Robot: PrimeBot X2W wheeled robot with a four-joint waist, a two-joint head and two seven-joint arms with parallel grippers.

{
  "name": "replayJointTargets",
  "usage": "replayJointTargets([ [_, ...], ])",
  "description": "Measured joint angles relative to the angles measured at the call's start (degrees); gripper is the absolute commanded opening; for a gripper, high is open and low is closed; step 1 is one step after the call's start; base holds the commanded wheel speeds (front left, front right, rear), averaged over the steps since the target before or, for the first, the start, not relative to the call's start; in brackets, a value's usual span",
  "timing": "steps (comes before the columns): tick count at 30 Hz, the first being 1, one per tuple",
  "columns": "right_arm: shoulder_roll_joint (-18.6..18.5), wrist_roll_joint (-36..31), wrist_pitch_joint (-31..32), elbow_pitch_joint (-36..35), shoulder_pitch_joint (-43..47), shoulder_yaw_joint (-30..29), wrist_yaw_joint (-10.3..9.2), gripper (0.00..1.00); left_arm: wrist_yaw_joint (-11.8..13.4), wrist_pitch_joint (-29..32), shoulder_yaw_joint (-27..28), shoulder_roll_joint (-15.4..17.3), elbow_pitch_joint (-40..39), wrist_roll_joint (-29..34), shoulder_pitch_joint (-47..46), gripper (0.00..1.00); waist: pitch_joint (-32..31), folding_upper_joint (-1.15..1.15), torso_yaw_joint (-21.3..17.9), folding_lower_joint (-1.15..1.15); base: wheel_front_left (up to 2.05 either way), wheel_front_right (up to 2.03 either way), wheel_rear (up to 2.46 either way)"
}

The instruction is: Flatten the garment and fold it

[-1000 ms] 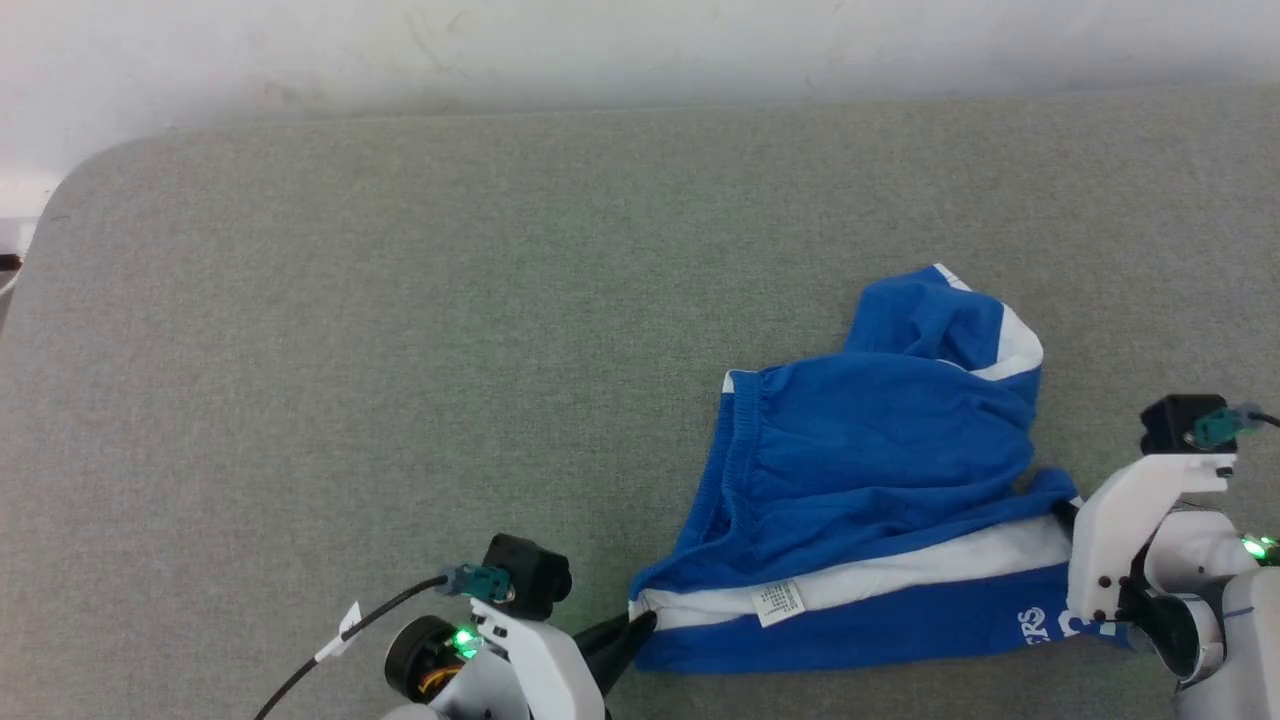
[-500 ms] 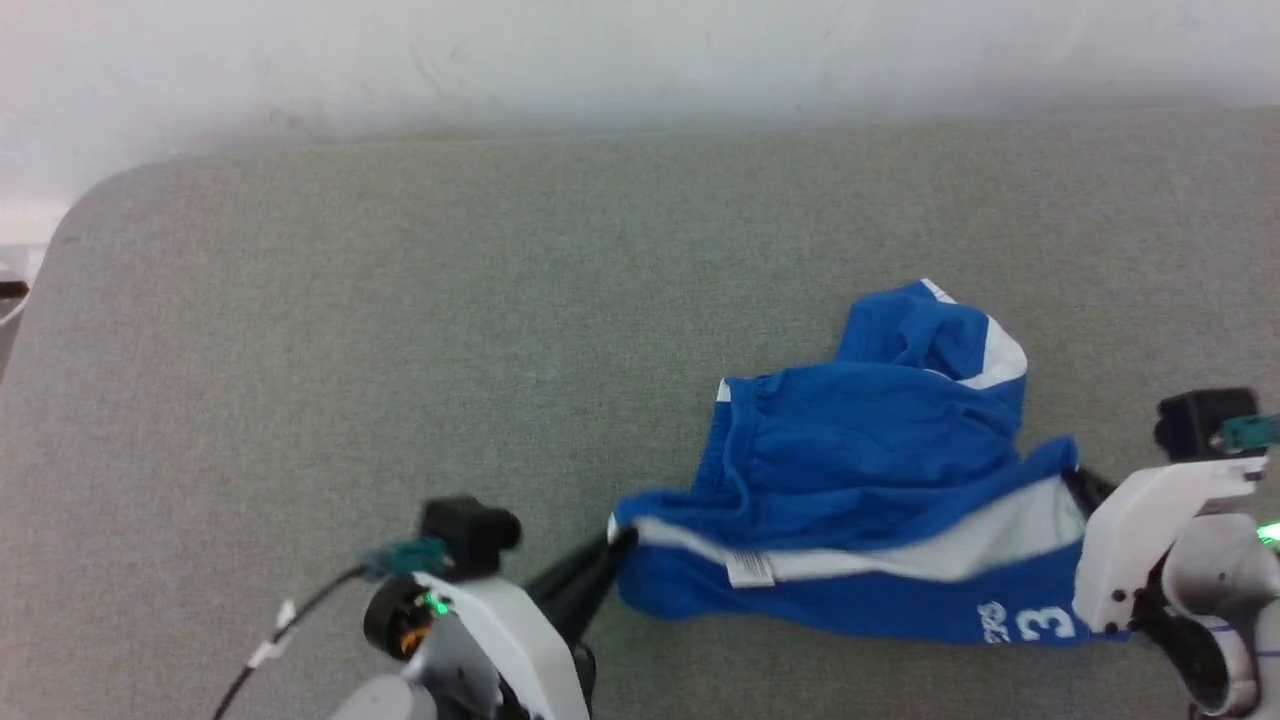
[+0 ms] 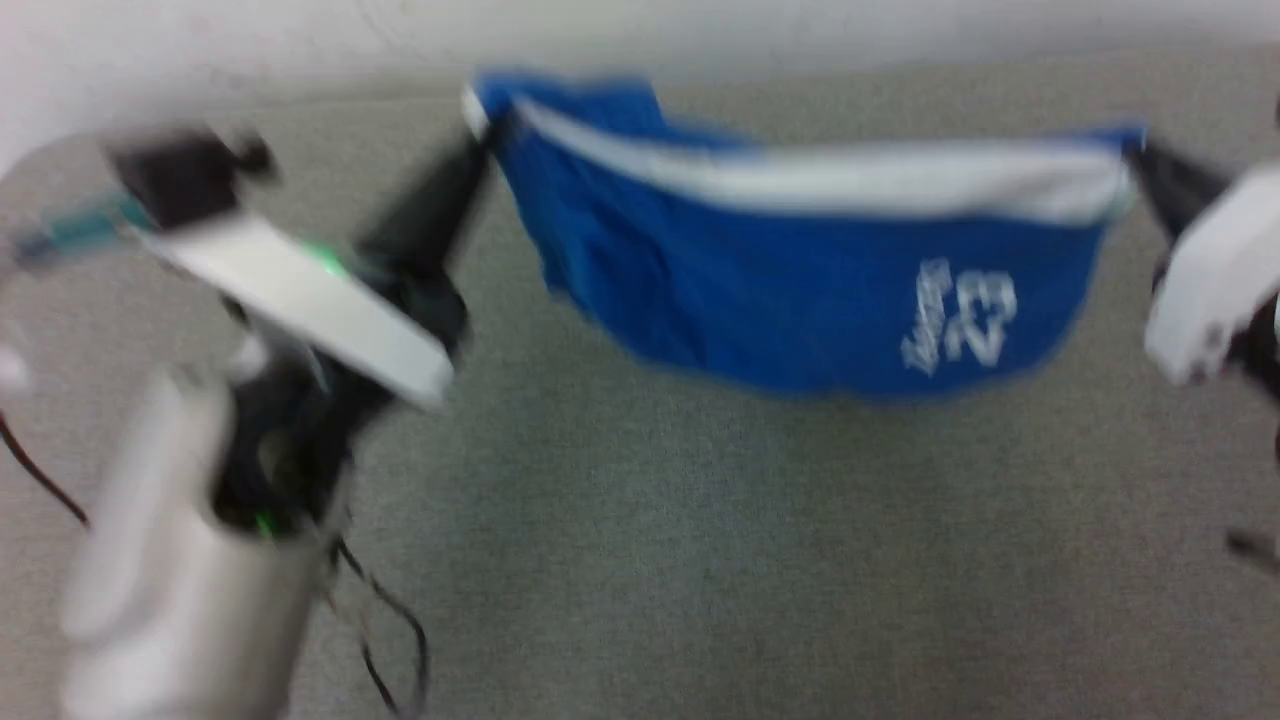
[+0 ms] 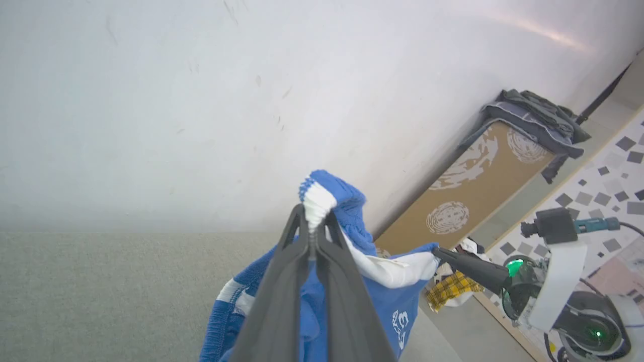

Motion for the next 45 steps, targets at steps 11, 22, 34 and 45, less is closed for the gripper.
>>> replayJointTargets([
  [11,0.1,-5.6,-9.9,18.2,-34.7,6.4,0.1,0.0,6.7,-4.3,10.7,-1.2,15.9,-1.2,-31.9,0.0,10.2,0.0,-1.5,0.02,0.0,0.0,0.0],
  [22,5.2,-13.3,-26.3,29.9,-50.8,5.4,0.2,0.0,3.9,-15.4,14.6,-1.9,26.4,0.9,-45.2,0.0,18.4,0.0,-3.6,0.01,0.0,0.0,0.0],
  [34,0.5,-1.1,-21.1,30.8,-28.5,11.0,0.1,0.0,-1.3,-8.4,3.9,2.7,31.1,6.9,-22.4,0.0,15.8,0.0,-3.2,0.0,0.0,0.0,0.0],
  [45,-4.0,7.0,-9.9,8.5,8.7,5.2,0.1,0.0,3.0,2.8,-2.9,6.1,12.9,4.7,15.0,0.0,6.1,0.0,-1.8,-0.03,0.0,0.0,0.0],
])
